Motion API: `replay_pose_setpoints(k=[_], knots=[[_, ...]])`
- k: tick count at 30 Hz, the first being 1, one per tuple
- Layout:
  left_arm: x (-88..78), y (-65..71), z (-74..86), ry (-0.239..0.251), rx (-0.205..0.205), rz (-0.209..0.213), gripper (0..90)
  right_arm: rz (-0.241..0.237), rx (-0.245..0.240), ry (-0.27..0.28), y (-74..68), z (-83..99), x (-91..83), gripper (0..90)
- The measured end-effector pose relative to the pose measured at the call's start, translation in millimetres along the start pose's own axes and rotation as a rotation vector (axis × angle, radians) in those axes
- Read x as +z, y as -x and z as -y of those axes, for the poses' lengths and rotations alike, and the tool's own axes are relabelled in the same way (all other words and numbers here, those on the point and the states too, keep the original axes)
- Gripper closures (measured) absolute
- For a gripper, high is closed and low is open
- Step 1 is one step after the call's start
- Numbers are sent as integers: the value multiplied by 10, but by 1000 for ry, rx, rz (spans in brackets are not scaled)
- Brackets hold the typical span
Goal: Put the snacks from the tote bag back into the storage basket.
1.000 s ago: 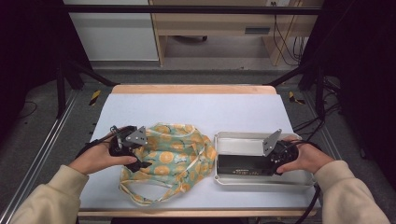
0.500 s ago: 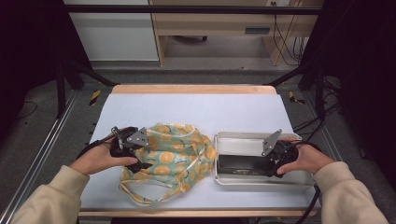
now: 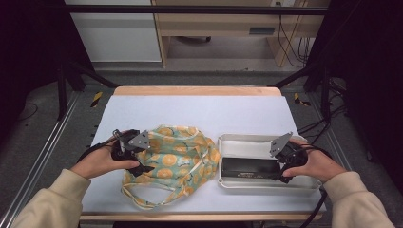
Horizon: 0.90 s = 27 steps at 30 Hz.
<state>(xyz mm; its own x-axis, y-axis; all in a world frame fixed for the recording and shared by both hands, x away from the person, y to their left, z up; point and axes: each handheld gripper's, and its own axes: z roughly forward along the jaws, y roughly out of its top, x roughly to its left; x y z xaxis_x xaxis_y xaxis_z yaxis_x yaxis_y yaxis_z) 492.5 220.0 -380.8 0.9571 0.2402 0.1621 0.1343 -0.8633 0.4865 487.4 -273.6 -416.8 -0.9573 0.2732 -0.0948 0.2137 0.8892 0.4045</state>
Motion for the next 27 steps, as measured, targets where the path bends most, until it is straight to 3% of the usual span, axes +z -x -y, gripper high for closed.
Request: replay_pose_setpoints(k=[21,27], knots=[[-30,10,66,-1,-7,-10,88,37,42,38,-74,-10,-54,72],[-44,15,73,6,-14,-12,88,52,54,71,-78,-1,-75,73]])
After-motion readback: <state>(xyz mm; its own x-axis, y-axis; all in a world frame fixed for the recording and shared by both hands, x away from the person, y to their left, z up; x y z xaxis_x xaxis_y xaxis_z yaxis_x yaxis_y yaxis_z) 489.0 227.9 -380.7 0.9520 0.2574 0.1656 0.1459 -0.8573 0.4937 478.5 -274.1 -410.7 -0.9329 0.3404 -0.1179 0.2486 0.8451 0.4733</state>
